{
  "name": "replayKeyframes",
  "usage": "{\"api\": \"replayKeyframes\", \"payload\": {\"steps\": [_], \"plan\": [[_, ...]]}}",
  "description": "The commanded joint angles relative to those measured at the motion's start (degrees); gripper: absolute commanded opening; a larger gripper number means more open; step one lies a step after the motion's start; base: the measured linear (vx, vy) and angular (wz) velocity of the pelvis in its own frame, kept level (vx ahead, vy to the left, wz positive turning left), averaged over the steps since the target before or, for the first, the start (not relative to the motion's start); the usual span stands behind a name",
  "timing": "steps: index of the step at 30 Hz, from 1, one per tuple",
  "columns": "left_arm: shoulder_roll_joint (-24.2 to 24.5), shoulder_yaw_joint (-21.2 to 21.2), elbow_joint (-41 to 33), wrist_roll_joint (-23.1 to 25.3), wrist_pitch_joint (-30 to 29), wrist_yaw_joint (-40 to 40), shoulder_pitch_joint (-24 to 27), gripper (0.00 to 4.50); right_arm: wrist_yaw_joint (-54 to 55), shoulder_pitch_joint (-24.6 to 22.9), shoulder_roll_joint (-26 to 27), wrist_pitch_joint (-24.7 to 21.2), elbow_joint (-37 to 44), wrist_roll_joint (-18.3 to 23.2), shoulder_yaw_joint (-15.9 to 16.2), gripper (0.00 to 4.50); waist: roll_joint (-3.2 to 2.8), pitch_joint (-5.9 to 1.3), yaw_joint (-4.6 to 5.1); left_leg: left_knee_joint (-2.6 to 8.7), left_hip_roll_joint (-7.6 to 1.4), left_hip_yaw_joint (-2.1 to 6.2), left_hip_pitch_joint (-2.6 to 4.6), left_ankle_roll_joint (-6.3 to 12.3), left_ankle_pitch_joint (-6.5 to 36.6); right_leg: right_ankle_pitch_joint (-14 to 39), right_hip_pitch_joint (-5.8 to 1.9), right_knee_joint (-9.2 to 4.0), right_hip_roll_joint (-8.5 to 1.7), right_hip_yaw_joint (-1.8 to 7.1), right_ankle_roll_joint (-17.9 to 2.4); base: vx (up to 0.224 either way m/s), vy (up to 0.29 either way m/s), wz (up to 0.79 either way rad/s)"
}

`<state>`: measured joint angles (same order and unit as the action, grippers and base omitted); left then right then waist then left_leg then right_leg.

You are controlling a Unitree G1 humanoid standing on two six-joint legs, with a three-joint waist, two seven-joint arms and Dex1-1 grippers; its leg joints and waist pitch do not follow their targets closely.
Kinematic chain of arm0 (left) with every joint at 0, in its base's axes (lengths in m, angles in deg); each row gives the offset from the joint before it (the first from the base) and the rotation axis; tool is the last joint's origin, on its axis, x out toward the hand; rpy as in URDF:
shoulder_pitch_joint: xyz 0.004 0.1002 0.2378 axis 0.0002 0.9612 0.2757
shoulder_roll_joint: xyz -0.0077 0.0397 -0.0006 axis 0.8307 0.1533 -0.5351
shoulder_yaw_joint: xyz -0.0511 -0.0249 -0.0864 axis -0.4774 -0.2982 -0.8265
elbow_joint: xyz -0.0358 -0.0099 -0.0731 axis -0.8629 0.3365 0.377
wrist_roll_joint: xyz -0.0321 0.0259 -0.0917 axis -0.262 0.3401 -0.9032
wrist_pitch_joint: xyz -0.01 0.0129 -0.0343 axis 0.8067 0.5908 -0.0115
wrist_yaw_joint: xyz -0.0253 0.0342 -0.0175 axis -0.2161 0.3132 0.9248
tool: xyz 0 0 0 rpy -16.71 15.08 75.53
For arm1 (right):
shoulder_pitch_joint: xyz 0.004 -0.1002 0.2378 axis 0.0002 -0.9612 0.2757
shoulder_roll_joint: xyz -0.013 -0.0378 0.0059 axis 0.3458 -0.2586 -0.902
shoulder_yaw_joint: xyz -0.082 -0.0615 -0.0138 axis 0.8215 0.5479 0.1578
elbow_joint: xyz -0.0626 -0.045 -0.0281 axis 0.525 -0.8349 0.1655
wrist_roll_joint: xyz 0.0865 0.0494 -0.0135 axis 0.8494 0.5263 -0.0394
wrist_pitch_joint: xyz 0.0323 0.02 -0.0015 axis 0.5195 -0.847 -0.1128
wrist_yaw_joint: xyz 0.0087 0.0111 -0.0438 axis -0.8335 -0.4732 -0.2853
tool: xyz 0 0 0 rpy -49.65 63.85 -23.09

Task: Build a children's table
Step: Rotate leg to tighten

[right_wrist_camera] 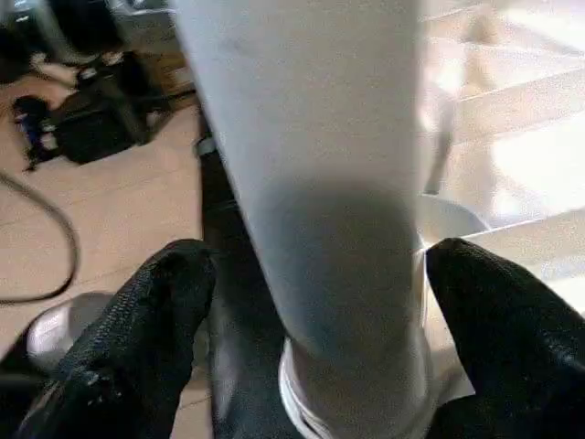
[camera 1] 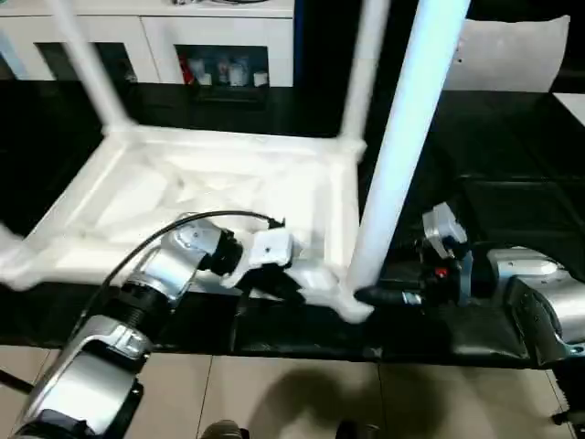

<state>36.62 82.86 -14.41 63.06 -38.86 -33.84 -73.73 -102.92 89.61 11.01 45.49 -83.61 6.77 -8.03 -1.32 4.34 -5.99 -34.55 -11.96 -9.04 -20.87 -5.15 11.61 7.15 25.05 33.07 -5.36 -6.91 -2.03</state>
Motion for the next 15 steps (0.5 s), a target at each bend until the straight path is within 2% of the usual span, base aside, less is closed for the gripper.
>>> {"api": "replayKeyframes", "payload": {"steps": [1, 3, 15], "plan": [[-0.18, 1.14, -2.25, 0.13, 1.76, -2.2, -0.36, 0.0, -1.54, 0.44, -0.48, -0.46, 0.87, 0.52, 0.72, 3.71, 0.72, -4.72, 0.2, 3.64, -0.87, -0.71, -0.03, 6.34, 5.87, 17.66, -4.85, -3.49, -2.71, 2.74, -9.72, 0.0, 0.0, 0.0], [-0.17, 1.05, -1.71, 0.14, 2.51, -2.72, -0.49, 0.0, -2.55, 0.62, -0.64, -0.55, 0.67, 0.59, 1.2, 3.5, 0.74, -4.75, 0.17, 3.66, -0.8, -0.69, -0.07, 5.83, 5.96, 18.78, -4.89, -3.62, -2.7, 2.71, -8.94, 0.0, 0.0, 0.0], [0.25, 0.8, -1.25, 0.04, 2.2, -1.07, -0.29, 0.0, -2.82, -0.59, -0.42, -2.46, 2.29, 1.85, 2.25, 2.51, 0.91, -4.68, -0.07, 3.63, -0.74, -0.71, -0.13, 5.79, 5.14, 18.3, -4.85, -3.52, -2.58, 2.7, -8.71, 0.0, 0.0, 0.0]]}}
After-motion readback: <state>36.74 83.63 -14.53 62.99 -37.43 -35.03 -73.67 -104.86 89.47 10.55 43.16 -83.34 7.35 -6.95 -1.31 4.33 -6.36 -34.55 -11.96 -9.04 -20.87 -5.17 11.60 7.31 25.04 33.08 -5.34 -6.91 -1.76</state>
